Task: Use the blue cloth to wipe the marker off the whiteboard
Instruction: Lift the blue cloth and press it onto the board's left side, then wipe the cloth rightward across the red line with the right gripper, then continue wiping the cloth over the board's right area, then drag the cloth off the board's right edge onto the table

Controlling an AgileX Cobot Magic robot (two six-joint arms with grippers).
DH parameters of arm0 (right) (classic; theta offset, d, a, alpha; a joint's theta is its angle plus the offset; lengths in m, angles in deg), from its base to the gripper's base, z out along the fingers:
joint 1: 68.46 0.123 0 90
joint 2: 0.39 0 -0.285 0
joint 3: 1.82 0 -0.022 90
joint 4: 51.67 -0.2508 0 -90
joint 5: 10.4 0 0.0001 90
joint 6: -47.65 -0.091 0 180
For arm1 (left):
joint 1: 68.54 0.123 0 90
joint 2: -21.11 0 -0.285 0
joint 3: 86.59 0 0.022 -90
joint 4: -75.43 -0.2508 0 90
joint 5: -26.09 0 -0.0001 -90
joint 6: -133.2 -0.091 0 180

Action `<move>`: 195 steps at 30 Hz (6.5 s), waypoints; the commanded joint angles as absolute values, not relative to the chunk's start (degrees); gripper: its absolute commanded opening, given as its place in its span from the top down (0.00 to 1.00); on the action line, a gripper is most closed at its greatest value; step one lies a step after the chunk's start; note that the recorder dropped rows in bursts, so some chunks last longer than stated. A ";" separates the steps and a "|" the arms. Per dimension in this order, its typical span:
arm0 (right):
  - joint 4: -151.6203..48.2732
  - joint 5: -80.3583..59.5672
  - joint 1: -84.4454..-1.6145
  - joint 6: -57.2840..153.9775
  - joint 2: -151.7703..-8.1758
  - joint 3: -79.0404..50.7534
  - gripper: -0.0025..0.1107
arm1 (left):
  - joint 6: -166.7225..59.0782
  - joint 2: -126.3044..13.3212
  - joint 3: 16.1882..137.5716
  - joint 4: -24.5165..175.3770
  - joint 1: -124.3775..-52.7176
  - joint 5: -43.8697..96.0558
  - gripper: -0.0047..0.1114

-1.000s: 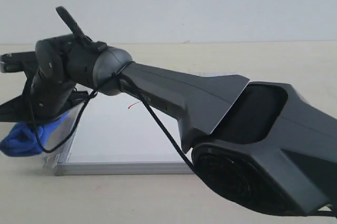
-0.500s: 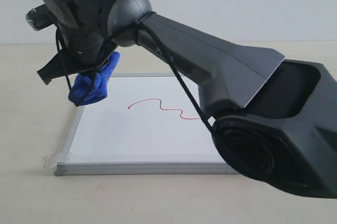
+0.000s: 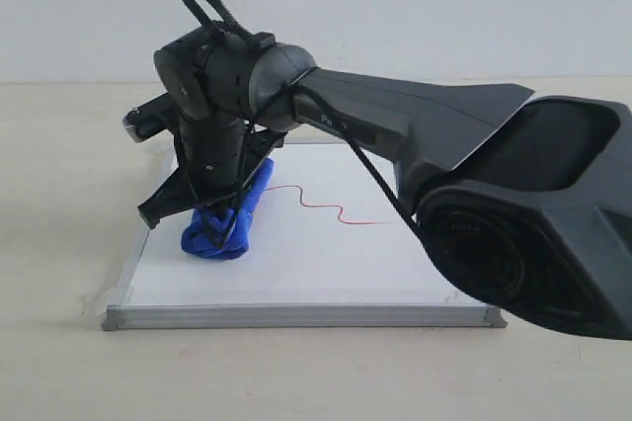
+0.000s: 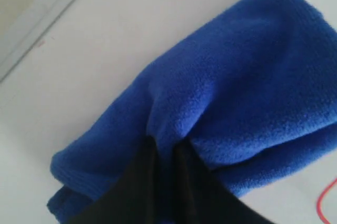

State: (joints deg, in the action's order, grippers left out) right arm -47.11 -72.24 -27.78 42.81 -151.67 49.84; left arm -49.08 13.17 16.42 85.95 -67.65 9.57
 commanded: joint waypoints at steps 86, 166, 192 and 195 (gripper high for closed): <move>-65.24 -75.70 -38.13 63.02 -148.68 21.62 0.98 | -49.44 13.32 16.19 85.81 -67.49 9.53 0.92; -51.67 -60.17 -53.25 46.36 -132.82 7.34 0.98 | -49.44 13.32 16.19 85.81 -67.49 9.53 0.92; -40.64 -62.27 -53.27 54.14 -113.15 -6.46 0.98 | -49.44 13.32 16.19 85.81 -67.49 9.53 0.92; -40.64 -62.86 -56.96 57.43 -112.90 -7.50 0.98 | -49.44 13.32 16.19 85.81 -67.49 9.53 0.92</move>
